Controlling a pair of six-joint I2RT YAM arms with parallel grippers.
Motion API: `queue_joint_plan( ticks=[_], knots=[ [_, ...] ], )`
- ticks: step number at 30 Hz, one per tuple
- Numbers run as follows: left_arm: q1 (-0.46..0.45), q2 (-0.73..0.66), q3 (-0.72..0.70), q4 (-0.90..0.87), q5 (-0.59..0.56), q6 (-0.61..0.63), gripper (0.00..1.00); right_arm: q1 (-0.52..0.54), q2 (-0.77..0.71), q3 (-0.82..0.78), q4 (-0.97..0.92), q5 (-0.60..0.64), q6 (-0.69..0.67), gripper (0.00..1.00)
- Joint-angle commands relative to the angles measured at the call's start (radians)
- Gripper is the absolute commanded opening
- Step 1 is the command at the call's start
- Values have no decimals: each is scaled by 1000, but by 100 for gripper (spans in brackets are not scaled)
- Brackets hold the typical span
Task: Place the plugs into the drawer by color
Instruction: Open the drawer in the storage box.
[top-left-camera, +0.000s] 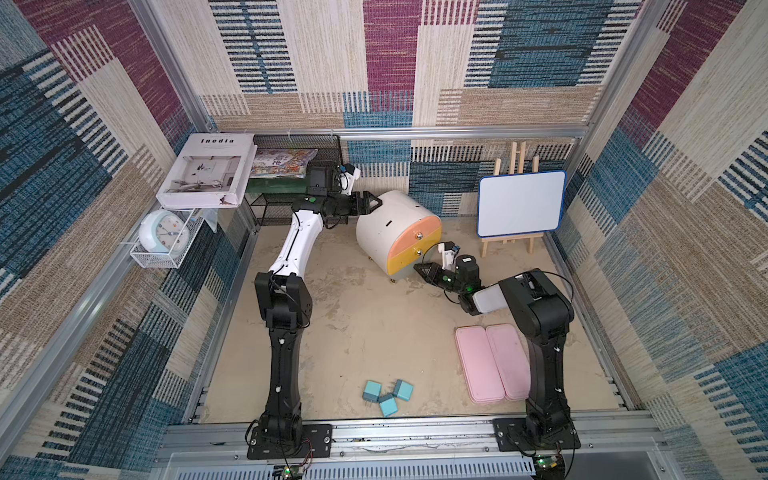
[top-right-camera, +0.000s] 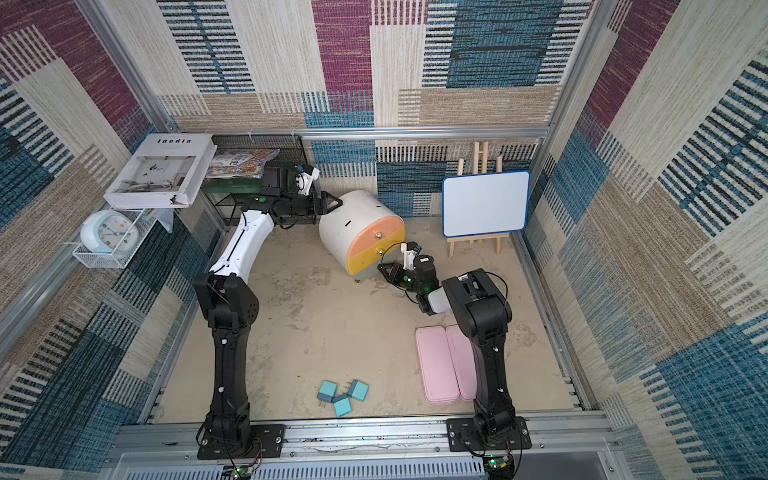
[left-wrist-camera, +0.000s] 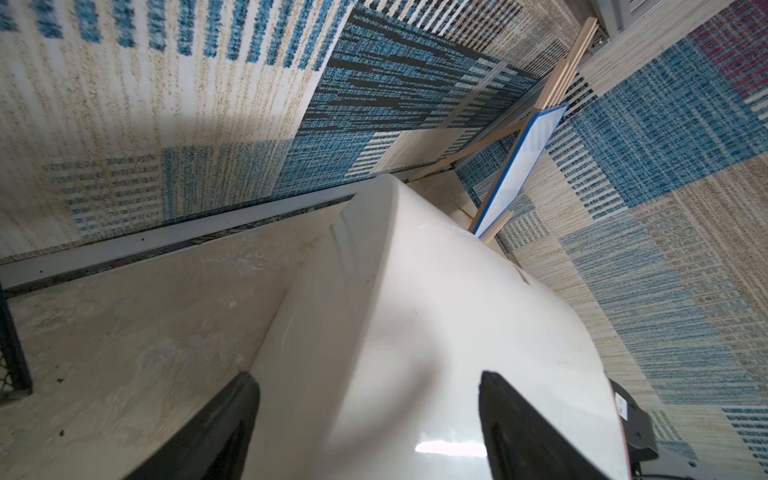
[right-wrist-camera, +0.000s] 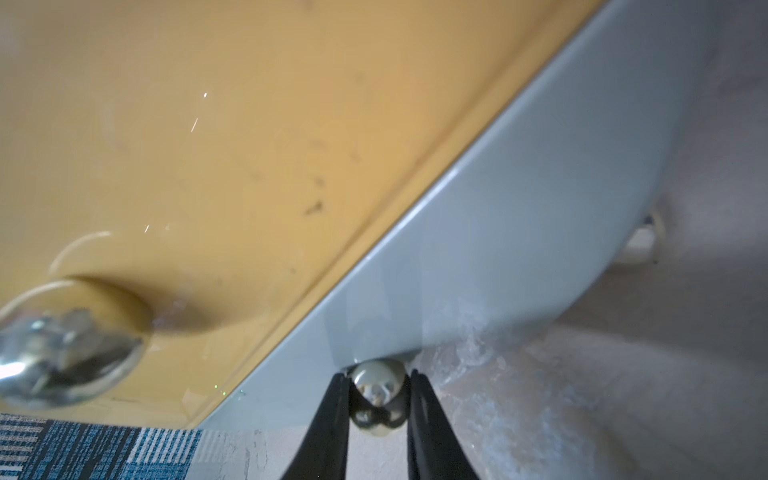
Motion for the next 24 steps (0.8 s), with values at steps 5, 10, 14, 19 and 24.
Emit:
queue_joint_plan(
  ticks=[5, 10, 14, 19, 24],
  knots=[
    [8, 9, 6, 29, 22, -22, 87, 19, -74, -43, 19, 10, -41, 16],
    [10, 13, 2, 40, 30, -32, 86, 24, -120, -97, 1, 36, -55, 15],
    [12, 13, 2, 45, 34, -36, 87, 34, -169, -148, -18, 63, -66, 16],
    [12, 14, 2, 49, 35, -39, 86, 56, -231, -215, -37, 82, -80, 16],
    [12, 13, 2, 51, 37, -42, 86, 69, -297, -285, -56, 92, -99, 17]
  ],
)
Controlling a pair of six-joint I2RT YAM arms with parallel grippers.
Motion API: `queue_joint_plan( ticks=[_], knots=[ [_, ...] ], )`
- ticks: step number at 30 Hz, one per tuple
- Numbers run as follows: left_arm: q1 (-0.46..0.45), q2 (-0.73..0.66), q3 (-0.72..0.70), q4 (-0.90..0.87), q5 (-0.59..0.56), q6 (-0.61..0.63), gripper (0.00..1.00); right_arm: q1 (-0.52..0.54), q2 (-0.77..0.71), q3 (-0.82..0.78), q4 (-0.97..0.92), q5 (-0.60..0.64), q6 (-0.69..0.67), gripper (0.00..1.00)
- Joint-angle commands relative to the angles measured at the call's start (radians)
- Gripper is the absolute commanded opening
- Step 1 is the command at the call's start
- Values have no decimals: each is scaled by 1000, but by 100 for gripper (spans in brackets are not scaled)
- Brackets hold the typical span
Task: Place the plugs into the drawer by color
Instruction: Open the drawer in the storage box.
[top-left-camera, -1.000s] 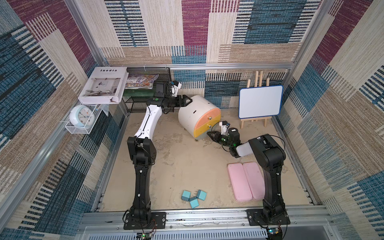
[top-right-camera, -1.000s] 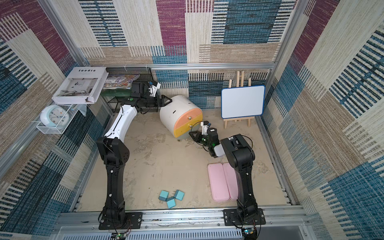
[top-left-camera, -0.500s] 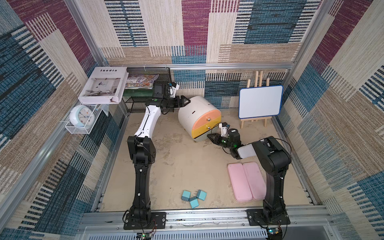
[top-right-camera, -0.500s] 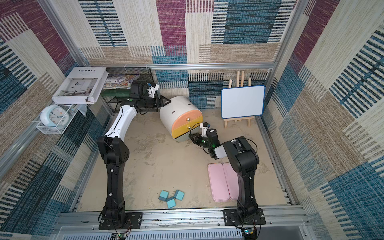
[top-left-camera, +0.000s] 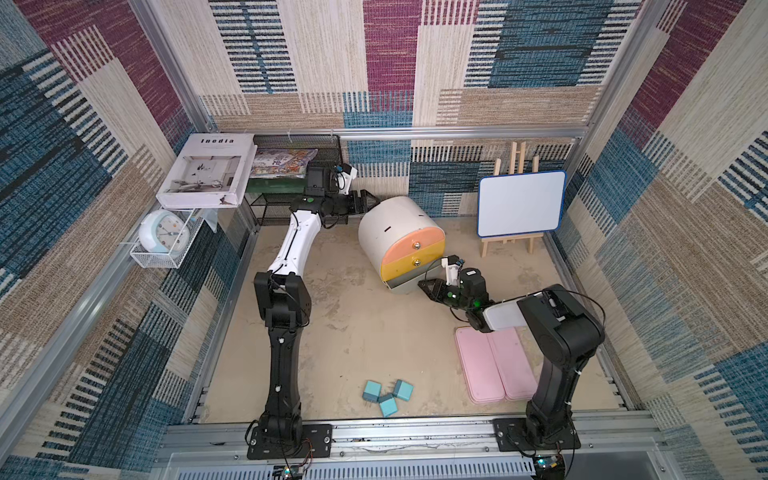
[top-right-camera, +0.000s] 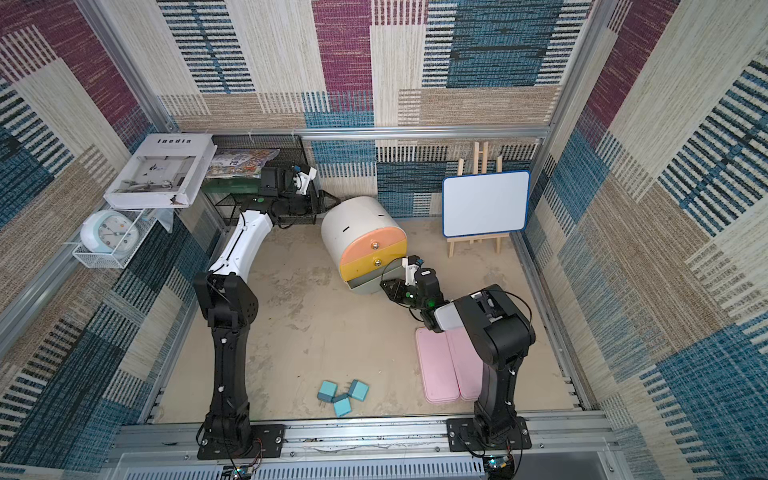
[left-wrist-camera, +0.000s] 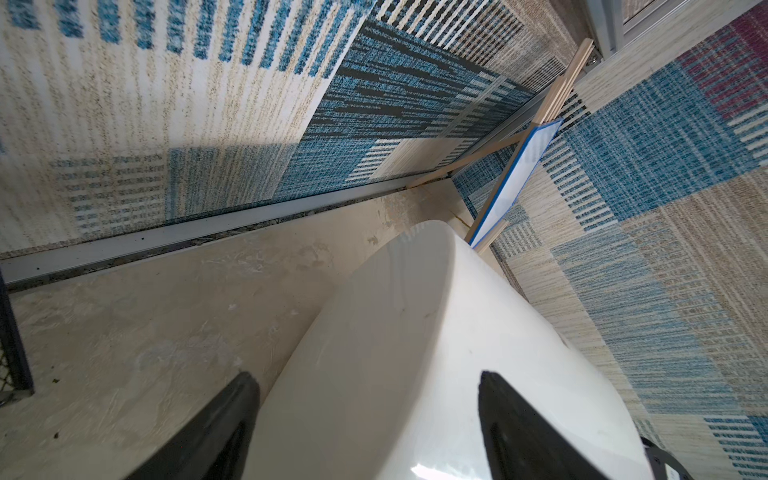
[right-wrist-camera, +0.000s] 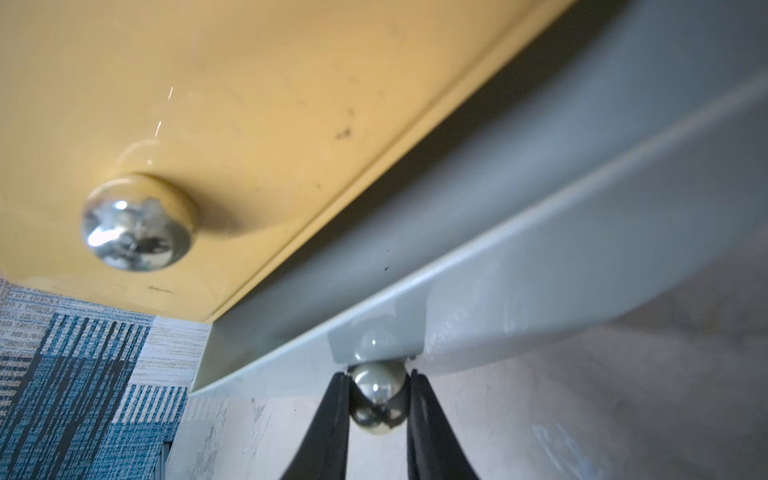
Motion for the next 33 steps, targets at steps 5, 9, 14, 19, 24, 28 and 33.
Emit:
queue_joint_plan(
  ticks=[5, 9, 14, 19, 24, 28, 33],
  knots=[
    [0, 3, -14, 40, 18, -12, 86, 18, -50, -74, 65, 13, -37, 18],
    [-1, 1, -22, 45, 17, -16, 86, 34, -66, -96, 48, 44, -56, 18],
    [-7, -27, -26, 18, 9, 0, 84, 40, -74, -102, 33, 63, -76, 18],
    [-46, -147, -87, -12, -93, 103, 86, 52, -119, -100, 0, 82, -92, 18],
    [-56, -175, -94, -39, -130, 116, 86, 79, -173, -129, -27, 138, -99, 18],
    [-65, -187, -125, -37, -133, 105, 85, 93, -181, -156, -28, 169, -82, 18],
    [-123, -309, -279, -10, -202, 208, 82, 98, -172, -166, -58, 201, -88, 19]
  ],
)
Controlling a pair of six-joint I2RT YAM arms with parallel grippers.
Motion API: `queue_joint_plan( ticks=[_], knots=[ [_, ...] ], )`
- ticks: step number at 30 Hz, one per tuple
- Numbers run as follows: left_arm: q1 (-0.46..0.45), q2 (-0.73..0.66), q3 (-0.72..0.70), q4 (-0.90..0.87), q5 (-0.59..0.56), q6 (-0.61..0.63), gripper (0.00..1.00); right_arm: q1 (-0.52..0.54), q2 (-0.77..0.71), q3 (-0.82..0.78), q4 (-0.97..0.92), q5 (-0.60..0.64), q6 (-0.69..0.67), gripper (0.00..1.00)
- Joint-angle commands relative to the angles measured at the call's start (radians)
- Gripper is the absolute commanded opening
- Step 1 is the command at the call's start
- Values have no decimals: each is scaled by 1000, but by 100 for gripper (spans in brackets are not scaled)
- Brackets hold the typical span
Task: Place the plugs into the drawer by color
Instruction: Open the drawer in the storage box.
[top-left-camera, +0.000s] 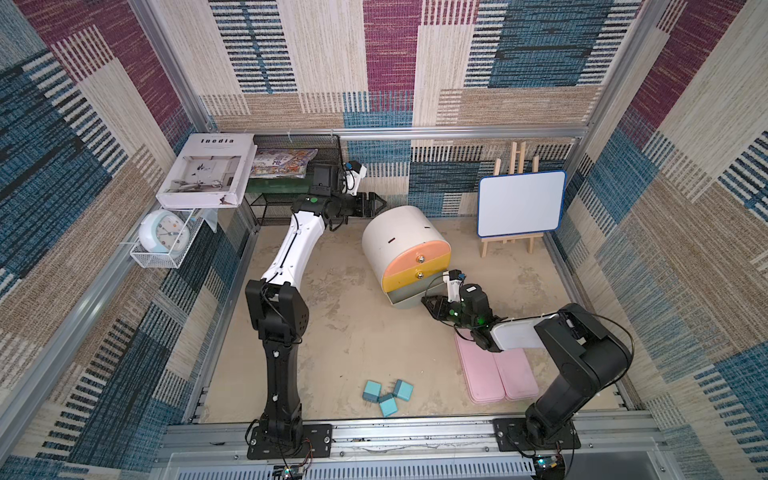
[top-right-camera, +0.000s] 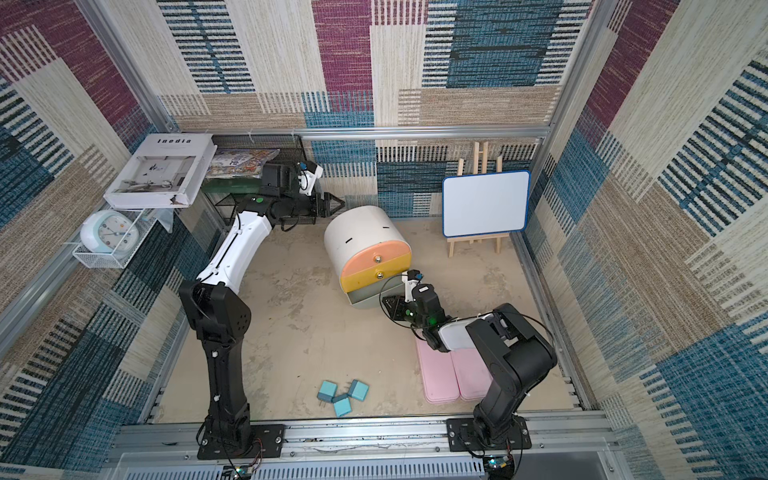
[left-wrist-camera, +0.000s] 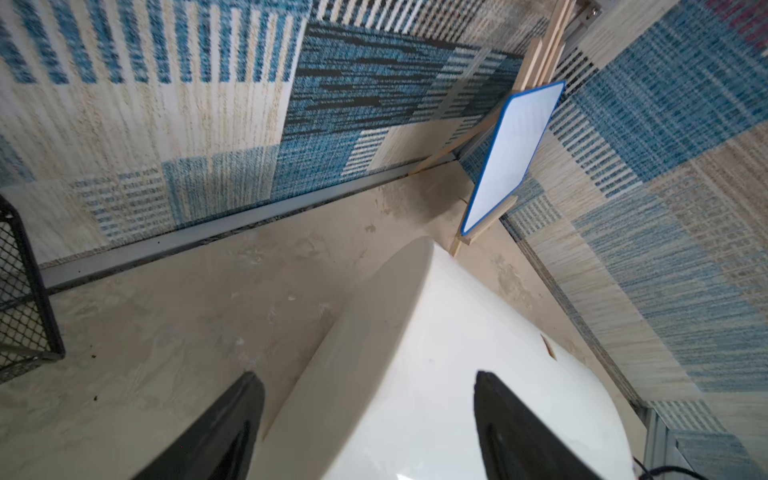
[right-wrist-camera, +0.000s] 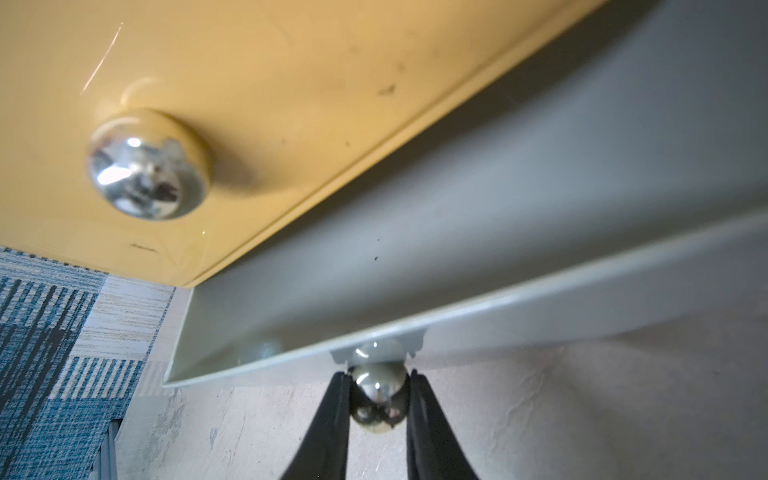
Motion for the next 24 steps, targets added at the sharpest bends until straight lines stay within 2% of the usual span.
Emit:
queue_joint_plan(
  ticks=[1, 5, 8, 12, 17, 24],
  knots=[
    [-39, -129, -140, 53, -70, 110, 82, 1, 6, -3, 23, 30, -23, 19],
    [-66, -376, -505, 259, -138, 170, 85, 1, 17, 8, 23, 3, -33, 19],
    [-77, -494, -629, 268, -178, 247, 89, 1, 23, 22, 15, -14, -45, 19],
    [-143, -589, -724, 254, -200, 363, 99, 1, 32, 24, 35, -34, -36, 19],
    [-267, -587, -791, 200, -320, 468, 96, 3, 14, 15, 41, -43, -22, 20],
    [-324, -571, -855, 269, -538, 496, 94, 4, -2, 6, 50, -58, -10, 20]
  ],
)
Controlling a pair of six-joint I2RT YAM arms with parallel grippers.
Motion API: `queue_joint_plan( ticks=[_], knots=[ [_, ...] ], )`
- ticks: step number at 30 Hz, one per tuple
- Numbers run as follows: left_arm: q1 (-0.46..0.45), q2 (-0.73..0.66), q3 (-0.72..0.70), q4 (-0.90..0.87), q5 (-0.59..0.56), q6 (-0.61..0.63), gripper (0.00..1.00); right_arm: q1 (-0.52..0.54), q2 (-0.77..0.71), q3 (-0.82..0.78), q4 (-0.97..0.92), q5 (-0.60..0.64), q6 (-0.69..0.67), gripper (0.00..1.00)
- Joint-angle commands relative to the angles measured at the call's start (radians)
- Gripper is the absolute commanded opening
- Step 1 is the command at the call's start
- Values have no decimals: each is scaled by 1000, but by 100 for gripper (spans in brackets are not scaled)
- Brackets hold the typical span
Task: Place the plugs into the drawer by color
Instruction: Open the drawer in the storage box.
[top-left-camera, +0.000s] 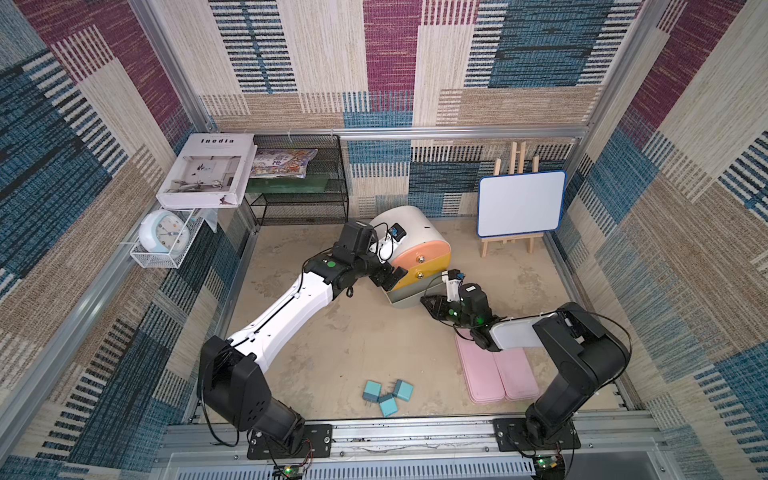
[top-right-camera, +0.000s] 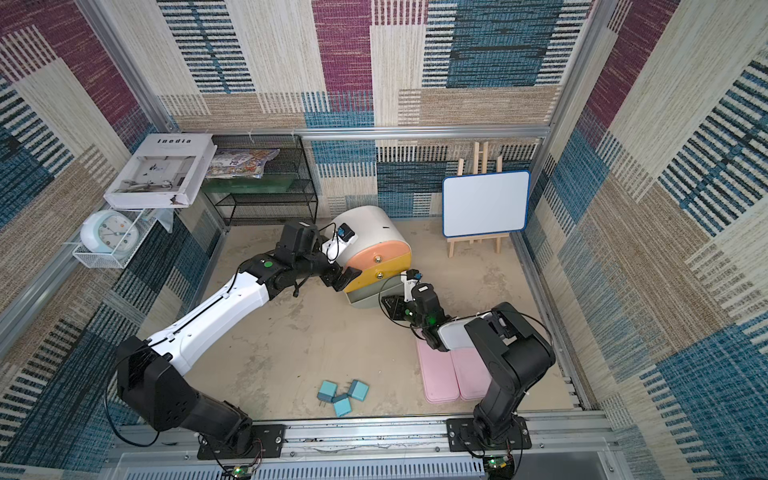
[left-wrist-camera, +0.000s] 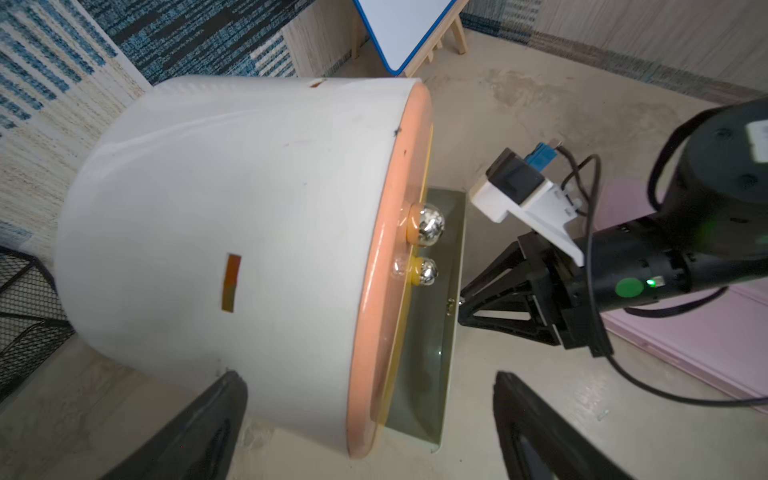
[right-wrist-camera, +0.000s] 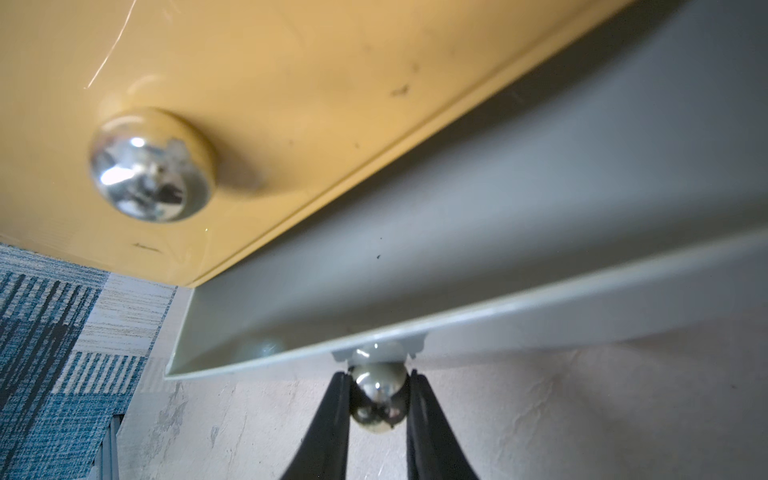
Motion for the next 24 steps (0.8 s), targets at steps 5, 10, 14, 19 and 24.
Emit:
queue_joint_plan(
  ticks=[5, 10, 14, 19, 24],
  knots=[
    [-54, -4, -120, 205, -200, 26, 94, 4, -28, -7, 35, -33, -9, 20],
    [-85, 28, -162, 242, -244, 49, 94, 4, -37, -7, 31, -31, -13, 20],
    [-85, 60, -147, 256, -289, 45, 88, 6, -34, -8, 38, -34, -12, 20],
    [-85, 102, -139, 278, -329, 33, 82, 5, -48, -14, 32, -30, -12, 20],
    [-85, 125, -127, 282, -352, 25, 80, 6, -77, -29, 19, -17, -8, 20]
  ],
)
